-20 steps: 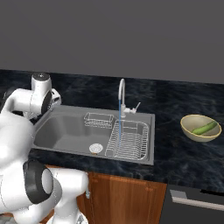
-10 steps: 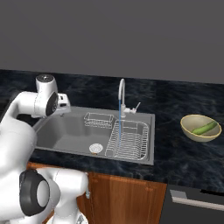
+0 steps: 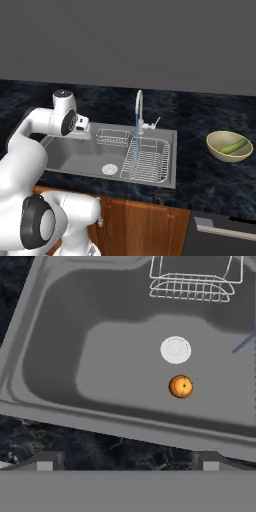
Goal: Pick the oranges from the sink and place them in one bowl. Place the cucumber in the other bowl. Then turn off the sink faucet.
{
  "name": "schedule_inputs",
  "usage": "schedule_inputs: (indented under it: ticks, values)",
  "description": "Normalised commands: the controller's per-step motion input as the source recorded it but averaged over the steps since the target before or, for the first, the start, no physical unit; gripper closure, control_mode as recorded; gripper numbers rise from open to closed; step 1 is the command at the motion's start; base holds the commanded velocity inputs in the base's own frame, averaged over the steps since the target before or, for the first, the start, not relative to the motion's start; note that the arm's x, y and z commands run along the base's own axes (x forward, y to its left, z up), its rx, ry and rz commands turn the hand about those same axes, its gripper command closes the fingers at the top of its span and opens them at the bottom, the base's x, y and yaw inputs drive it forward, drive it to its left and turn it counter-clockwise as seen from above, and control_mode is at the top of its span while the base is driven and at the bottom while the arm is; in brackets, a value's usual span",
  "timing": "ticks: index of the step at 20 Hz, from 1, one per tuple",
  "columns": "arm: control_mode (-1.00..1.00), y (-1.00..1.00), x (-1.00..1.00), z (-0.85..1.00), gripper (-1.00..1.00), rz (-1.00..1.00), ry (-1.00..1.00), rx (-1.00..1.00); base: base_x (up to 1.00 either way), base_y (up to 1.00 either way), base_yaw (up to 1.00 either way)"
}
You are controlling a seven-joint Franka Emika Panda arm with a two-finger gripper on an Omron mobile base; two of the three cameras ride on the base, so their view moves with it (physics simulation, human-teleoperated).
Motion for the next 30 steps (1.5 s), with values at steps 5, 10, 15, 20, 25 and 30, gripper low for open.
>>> schedule_inputs:
  ticks: [5, 10, 15, 20, 25, 30]
  values:
    - [-1.00, -0.24, 0.00, -0.29, -1.00, -0.23, 0.05, 0.02, 0.00, 0.00, 0.00]
    - [-1.00, 0.00, 0.00, -0.09, -1.00, -0.08, 0.00, 0.02, 0.00, 0.00, 0.00]
    - [-1.00, 0.00, 0.00, -0.01, -1.00, -0.01, 0.00, 0.00, 0.00, 0.00, 0.00]
    - [-1.00, 0.00, 0.00, 0.00, -1.00, 0.00, 0.00, 0.00, 0.00, 0.00, 0.00]
    - [-1.00, 0.00, 0.04, -0.06, -1.00, 0.00, 0.00, 0.00, 0.00, 0.00, 0.00]
    - [-1.00, 0.00, 0.19, -0.07, -1.00, 0.00, 0.00, 0.00, 0.00, 0.00, 0.00]
